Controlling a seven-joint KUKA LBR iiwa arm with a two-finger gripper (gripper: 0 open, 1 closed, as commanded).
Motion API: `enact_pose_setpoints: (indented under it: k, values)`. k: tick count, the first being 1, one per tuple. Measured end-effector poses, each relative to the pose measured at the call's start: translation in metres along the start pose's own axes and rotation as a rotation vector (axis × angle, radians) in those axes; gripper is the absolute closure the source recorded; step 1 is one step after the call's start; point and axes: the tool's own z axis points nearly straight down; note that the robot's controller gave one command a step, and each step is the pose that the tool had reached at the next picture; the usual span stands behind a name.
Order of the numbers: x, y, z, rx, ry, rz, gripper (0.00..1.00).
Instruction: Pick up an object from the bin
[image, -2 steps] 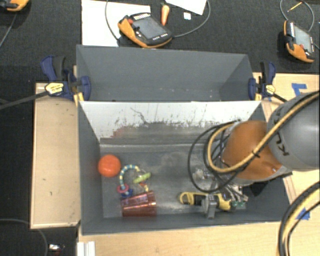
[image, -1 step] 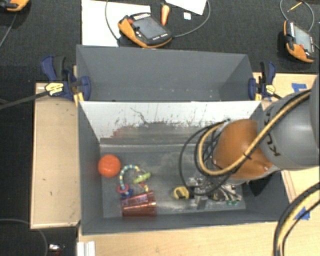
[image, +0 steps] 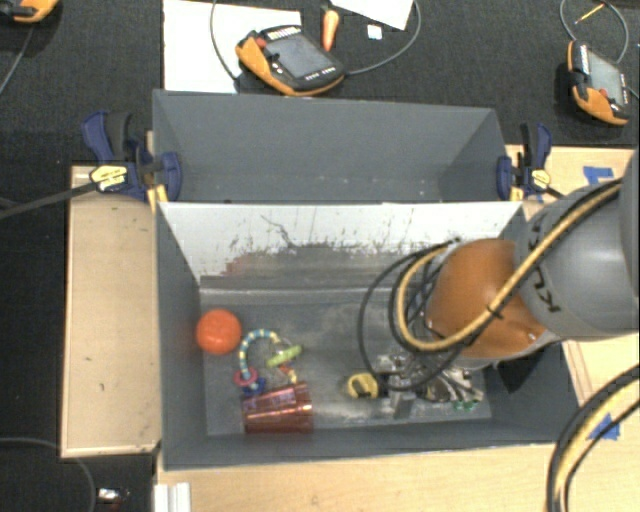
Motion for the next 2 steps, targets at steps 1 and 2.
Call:
enact_pose_setpoints:
  k: [1, 2]
  values:
    - [0.003, 0.001, -0.018, -0.002, 0.012, 0.001, 1.0]
    - [0.001, 0.001, -0.051, -0.001, 0.005, 0.003, 1.0]
